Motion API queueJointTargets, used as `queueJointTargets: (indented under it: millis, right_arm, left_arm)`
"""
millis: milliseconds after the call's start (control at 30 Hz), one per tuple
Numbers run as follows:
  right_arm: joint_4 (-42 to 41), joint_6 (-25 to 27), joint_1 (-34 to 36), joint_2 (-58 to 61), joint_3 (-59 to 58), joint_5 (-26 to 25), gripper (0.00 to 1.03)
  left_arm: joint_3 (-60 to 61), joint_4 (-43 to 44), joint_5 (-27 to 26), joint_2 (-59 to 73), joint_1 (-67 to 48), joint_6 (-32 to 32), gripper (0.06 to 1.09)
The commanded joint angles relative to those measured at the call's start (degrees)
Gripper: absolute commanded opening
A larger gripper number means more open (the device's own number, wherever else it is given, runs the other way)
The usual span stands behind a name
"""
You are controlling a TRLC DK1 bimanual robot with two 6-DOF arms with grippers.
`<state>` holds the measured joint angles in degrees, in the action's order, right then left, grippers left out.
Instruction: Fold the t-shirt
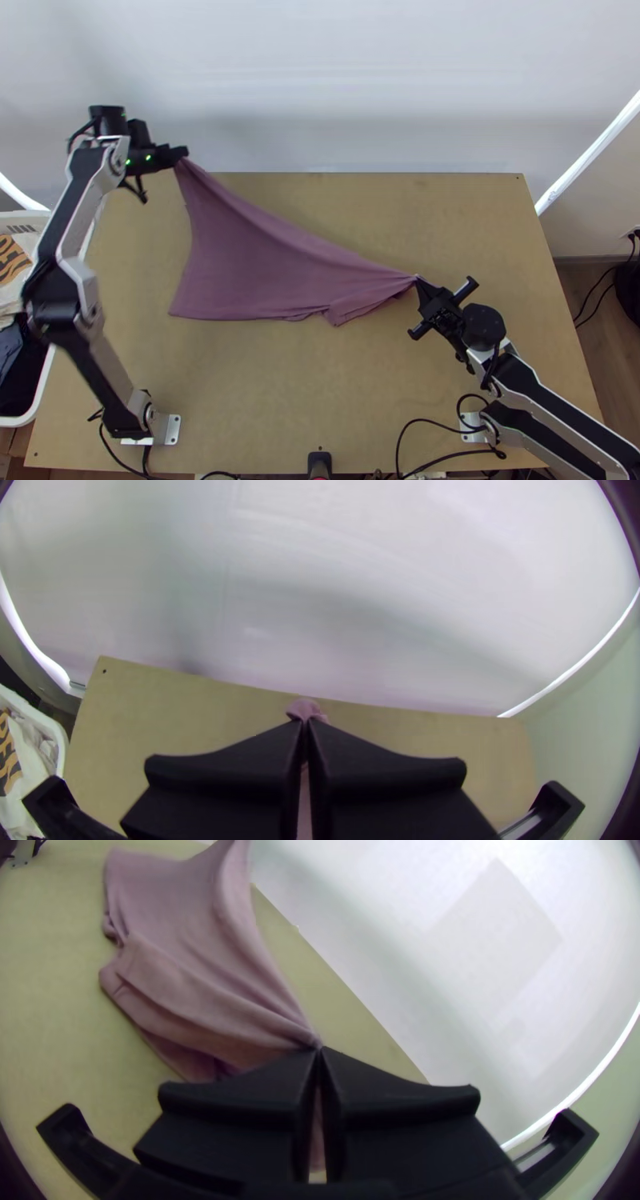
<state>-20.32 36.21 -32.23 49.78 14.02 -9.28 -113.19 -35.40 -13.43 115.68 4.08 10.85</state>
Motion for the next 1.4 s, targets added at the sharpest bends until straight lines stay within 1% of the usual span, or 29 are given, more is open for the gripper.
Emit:
queueJointTargets:
  millis: [0, 33, 67, 100, 133, 167, 333, 367, 433, 467, 533, 600, 633, 733, 800, 867, 933, 1000, 1033, 1133, 1233, 1367]
  right_arm:
    - [-1.0, -0.6, -0.6, -1.1, -1.5, -1.3, 0.03]
    - [-1.0, -0.6, -0.7, -1.1, -1.5, -1.4, 0.03]
    - [-0.9, -0.7, -0.8, -1.2, -1.6, -1.5, 0.03]
    - [-1.0, -0.7, -0.8, -1.1, -1.7, -1.5, 0.03]
    - [-1.0, -0.7, -0.9, -1.1, -1.7, -1.5, 0.03]
    - [-1.0, -0.7, -0.9, -1.1, -1.7, -1.5, 0.03]
    - [-1.0, -0.6, -1.2, -1.0, -1.5, -1.5, 0.03]
    - [-1.0, -0.6, -1.2, -0.8, -1.5, -1.5, 0.03]
    - [-1.0, -0.7, -1.3, -0.6, -1.5, -1.5, 0.03]
    - [-1.0, -0.7, -1.3, -0.4, -1.5, -1.5, 0.03]
    - [-1.0, -0.9, -1.3, -0.2, -1.5, -1.5, 0.03]
    - [-1.0, -1.0, -1.3, 0.0, -1.5, -1.5, 0.03]
    - [-1.0, -1.0, -1.3, 0.0, -1.5, -1.5, 0.03]
    - [-1.0, -1.0, -1.3, 0.2, -1.4, -1.5, 0.03]
    - [-1.0, -1.0, -1.3, 0.7, -1.1, -1.5, 0.03]
    - [-1.0, -1.4, -1.3, 1.6, -0.7, -1.5, 0.03]
    - [-1.0, -1.4, -1.3, 1.8, -0.3, -1.5, 0.03]
    - [-1.0, -1.4, -1.3, 1.8, 0.0, -1.5, 0.03]
    - [-1.0, -1.4, -1.3, 1.9, 0.2, -1.5, 0.03]
    - [-1.0, -1.3, -1.3, 1.9, 0.4, -1.5, 0.03]
    - [-1.0, -1.3, -1.1, 2.0, 0.4, -1.5, 0.03]
    - [-1.0, -1.4, -1.1, 2.1, 0.3, -1.5, 0.03]
  left_arm:
    - [-8.2, 0.6, 0.4, 6.2, -1.0, 4.0, 0.10]
    - [-9.9, 0.6, 0.4, 7.5, -1.3, 4.7, 0.17]
    - [-11.1, 0.6, 0.4, 8.5, -1.4, 5.1, 0.31]
    - [-11.7, 0.5, 0.3, 8.9, -1.8, 5.3, 0.51]
    - [-11.8, 0.5, 0.2, 8.8, -2.0, 5.2, 0.79]
    - [-11.8, 0.5, 0.3, 8.5, -2.0, 5.1, 1.03]
    - [-11.6, -4.1, -0.1, 5.7, -0.5, 4.6, 1.05]
    - [-11.6, -6.0, -1.1, 4.7, 0.4, 3.6, 1.05]
    - [-11.6, -10.7, -2.1, 2.9, 2.0, -0.2, 1.04]
    - [-11.4, -14.4, -2.7, 1.7, 2.6, -3.3, 1.04]
    - [-9.2, -20.2, -3.6, -1.0, 4.1, -6.9, 1.04]
    - [-4.1, -24.5, -8.2, -4.8, 6.0, -12.6, 1.04]
    - [0.0, -25.2, -8.8, -7.6, 6.5, -15.2, 1.03]
    - [14.0, -25.6, -9.4, -15.7, 7.3, -25.2, 1.02]
    - [21.4, -26.6, -9.4, -19.3, 7.6, -29.7, 0.93]
    - [26.9, -27.4, -9.4, -21.8, 7.8, -31.5, 0.84]
    - [31.8, -27.6, -9.3, -23.7, 7.9, -32.9, 0.80]
    - [36.7, -28.7, -9.2, -25.2, 7.8, -35.6, 0.80]
    - [39.0, -28.5, -8.7, -25.8, 7.8, -36.0, 0.80]
    - [44.5, -26.7, -5.6, -26.3, 7.9, -37.1, 0.80]
    - [48.2, -23.9, -4.1, -26.6, 8.6, -37.9, 0.80]
    - [51.1, -23.2, -3.4, -26.6, 9.1, -39.2, 0.80]
